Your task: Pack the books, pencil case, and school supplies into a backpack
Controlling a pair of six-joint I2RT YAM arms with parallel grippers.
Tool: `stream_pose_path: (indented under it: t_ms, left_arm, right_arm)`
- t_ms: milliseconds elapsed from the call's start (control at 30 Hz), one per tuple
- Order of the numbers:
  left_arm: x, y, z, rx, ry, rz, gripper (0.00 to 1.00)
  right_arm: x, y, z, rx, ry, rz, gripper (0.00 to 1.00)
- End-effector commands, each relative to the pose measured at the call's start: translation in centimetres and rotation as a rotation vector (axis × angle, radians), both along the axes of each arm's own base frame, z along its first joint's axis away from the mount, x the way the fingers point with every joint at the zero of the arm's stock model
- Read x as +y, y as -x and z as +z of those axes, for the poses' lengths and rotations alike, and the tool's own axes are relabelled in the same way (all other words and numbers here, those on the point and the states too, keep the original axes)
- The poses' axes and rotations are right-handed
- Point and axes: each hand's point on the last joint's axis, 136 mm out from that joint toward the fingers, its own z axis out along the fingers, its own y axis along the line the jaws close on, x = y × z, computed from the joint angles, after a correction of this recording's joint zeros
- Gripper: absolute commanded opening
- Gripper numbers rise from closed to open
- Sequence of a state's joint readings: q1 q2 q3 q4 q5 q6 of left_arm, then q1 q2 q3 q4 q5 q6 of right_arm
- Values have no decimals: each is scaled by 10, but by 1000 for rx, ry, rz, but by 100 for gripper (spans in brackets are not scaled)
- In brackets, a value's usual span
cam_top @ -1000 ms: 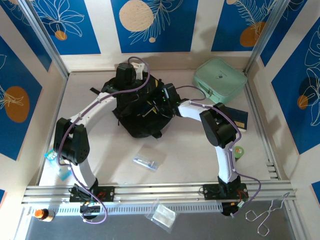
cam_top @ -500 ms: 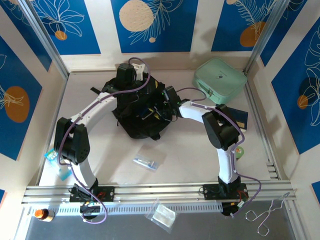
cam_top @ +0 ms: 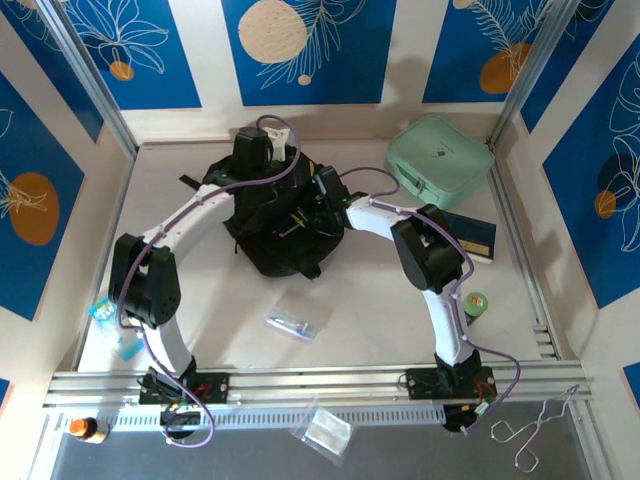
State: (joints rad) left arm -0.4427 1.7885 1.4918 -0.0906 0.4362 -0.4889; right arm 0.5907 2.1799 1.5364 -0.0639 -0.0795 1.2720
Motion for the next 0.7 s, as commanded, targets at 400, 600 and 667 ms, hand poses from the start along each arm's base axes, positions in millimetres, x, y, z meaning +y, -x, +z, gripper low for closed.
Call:
stream_pose_path:
  t_ms: [400,600,667]
  left_arm:
    - [-9,0,17,-55,16,-41,0]
    - [-10,0,17,-51,21,-43,0]
    - [-10,0,18,-51,21,-43,0]
  right_arm:
    - [-22,28,17,-74,67,3,31]
    - [-17,27,-1,-32,83,16,33]
    - [-12,25,-2,-39,84,24,32]
